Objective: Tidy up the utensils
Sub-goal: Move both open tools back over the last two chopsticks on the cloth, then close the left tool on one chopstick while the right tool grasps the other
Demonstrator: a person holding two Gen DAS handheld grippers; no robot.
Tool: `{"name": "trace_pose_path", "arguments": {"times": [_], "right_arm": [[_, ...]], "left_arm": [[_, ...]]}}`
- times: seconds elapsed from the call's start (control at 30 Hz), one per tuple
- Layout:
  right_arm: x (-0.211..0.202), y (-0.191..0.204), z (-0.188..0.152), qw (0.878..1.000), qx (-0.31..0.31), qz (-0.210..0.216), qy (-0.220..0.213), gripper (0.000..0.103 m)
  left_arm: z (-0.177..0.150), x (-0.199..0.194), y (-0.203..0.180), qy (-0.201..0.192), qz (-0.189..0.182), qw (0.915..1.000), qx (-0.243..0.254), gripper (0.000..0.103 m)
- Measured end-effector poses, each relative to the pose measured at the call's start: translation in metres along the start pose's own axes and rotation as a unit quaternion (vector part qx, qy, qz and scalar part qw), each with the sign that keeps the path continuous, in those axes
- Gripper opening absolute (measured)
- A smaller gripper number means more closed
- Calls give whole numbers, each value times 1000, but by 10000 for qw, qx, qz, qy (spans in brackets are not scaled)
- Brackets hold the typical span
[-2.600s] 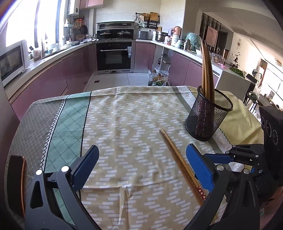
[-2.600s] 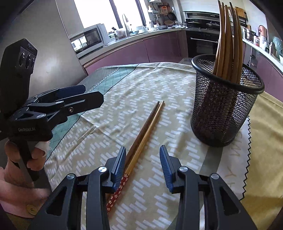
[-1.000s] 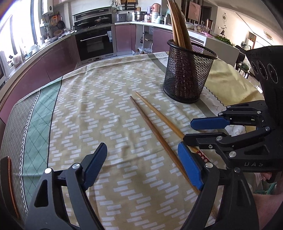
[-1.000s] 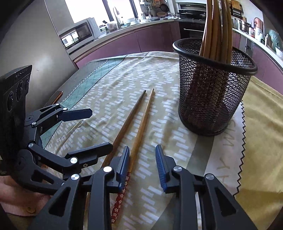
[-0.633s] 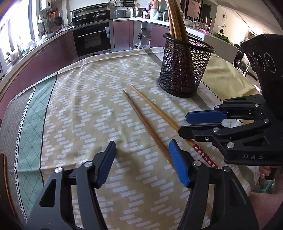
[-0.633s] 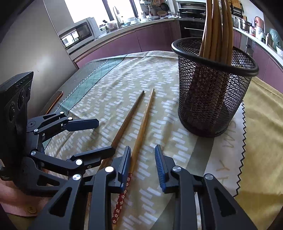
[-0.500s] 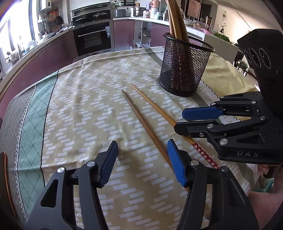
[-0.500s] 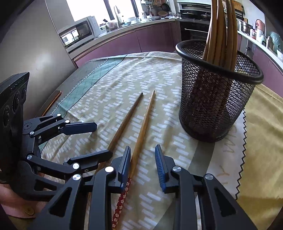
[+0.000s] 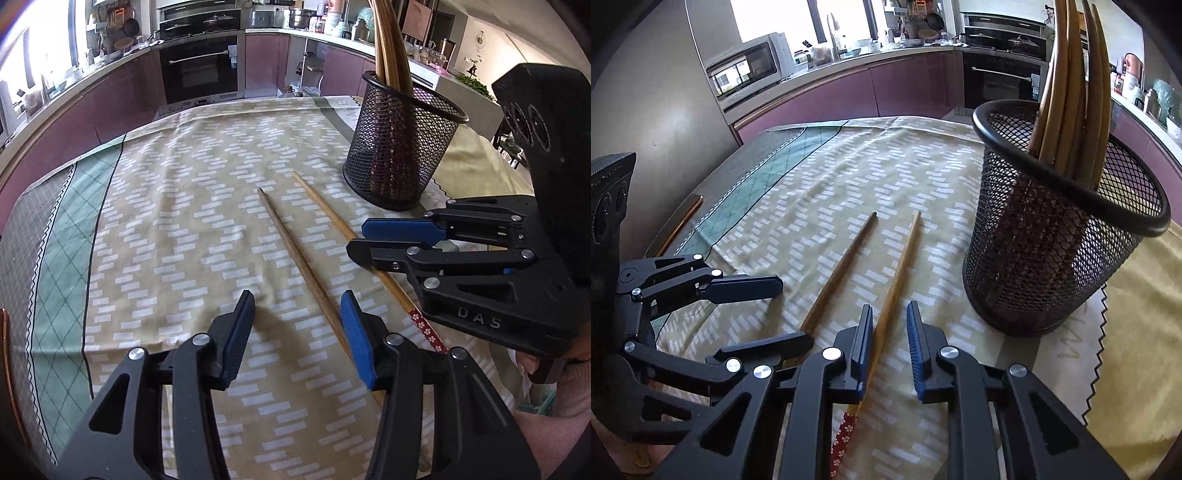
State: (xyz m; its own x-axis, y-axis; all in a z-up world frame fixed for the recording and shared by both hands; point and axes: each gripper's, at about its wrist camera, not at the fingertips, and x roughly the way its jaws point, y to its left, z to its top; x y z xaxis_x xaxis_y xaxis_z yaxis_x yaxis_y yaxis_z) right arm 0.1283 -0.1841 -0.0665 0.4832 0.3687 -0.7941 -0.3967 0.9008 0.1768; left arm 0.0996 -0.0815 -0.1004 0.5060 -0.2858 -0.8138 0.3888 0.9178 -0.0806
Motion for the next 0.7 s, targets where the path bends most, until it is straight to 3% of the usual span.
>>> {"name": "trace_pose_path", "arguments": {"times": [0.13,0.37,0.7], "right_arm": [[-1,-6,0,9999,122,70,-21,10],[-3,-12,-4,9991,344,245,-78,6],[-21,-13,-9,9979,381,447,-270,6]], "left_arm": [[8,6,1,7,101,9999,-34,40],[16,12,4,27,47,9997,-243,15],[13,9,4,-55,62,9988,-482,8]]}}
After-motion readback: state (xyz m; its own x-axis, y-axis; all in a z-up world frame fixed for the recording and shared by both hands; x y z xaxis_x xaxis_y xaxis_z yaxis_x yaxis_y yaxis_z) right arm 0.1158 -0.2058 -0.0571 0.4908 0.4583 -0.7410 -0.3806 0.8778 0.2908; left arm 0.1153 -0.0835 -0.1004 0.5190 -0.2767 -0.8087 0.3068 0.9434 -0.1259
